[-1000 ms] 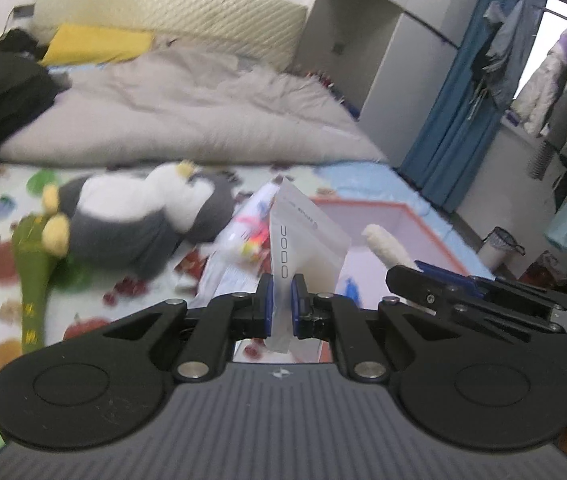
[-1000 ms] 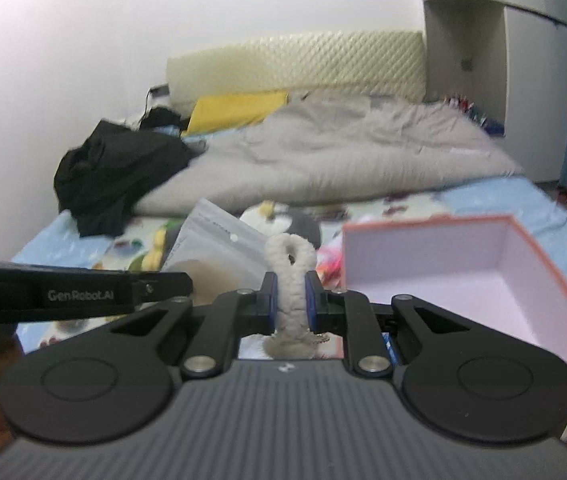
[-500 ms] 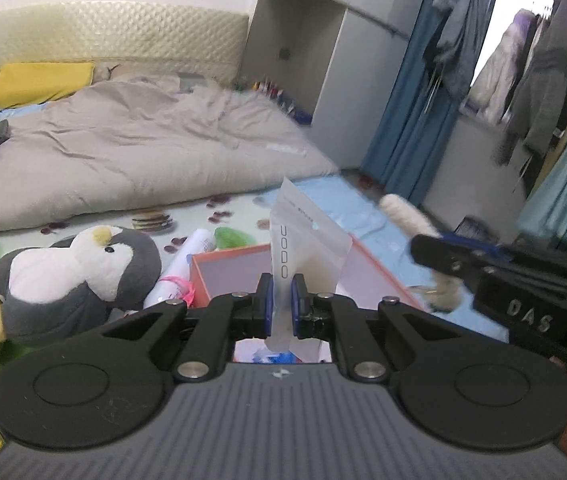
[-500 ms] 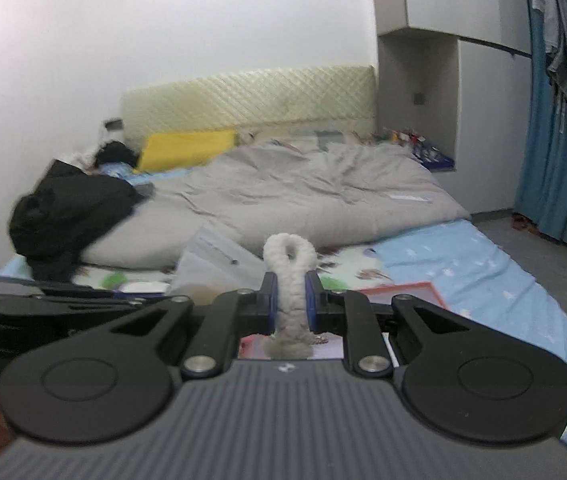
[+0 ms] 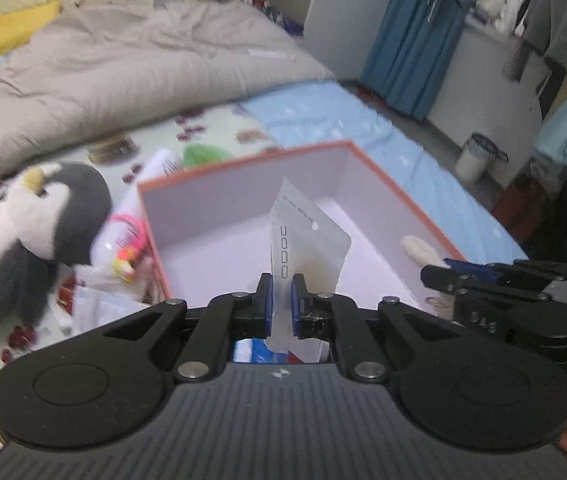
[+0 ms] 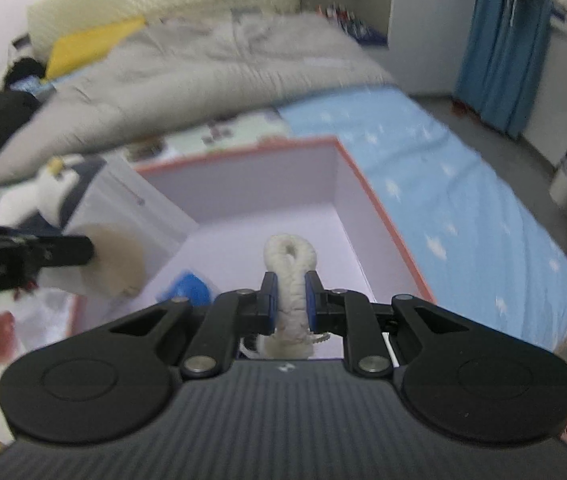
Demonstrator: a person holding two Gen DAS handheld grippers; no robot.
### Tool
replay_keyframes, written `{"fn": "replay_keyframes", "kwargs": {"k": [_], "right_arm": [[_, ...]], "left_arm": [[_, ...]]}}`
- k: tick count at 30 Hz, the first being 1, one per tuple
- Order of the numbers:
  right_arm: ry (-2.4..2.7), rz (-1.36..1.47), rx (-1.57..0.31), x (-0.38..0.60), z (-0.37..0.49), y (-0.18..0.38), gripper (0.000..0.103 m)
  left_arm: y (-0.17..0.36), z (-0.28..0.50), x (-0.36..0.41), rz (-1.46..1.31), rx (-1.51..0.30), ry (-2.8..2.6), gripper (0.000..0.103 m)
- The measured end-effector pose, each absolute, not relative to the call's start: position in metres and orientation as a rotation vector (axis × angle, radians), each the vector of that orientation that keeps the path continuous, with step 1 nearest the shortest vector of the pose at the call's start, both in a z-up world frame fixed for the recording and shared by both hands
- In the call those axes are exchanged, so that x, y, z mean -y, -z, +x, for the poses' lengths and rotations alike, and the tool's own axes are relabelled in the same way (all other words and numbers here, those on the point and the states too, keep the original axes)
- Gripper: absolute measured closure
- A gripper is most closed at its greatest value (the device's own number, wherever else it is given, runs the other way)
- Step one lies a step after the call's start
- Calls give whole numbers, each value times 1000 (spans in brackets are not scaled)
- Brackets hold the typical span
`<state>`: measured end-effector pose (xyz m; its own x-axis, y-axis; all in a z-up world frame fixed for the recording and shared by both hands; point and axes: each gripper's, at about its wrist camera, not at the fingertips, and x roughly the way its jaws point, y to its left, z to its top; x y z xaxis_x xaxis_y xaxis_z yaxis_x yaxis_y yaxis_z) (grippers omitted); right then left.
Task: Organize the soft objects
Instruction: 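Drop the hair tie into the pink box with the right gripper while the left releases the packet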
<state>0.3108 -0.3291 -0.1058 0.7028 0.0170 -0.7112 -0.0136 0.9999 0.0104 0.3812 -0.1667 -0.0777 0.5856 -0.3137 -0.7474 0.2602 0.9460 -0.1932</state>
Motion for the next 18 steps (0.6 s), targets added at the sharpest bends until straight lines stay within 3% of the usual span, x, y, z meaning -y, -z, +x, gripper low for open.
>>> {"fn": "replay_keyframes", "kwargs": {"k": [10, 14, 18], "right_arm": [[-5, 83, -870, 351, 309, 139, 78], [-9, 102, -865, 354, 311, 135, 65], [-18, 113, -817, 357, 303, 122, 64]], "left_arm": [[109, 394, 182, -67, -971, 355, 90], [113, 393, 183, -57, -989, 362, 62], [102, 385, 177, -49, -942, 362, 62]]}}
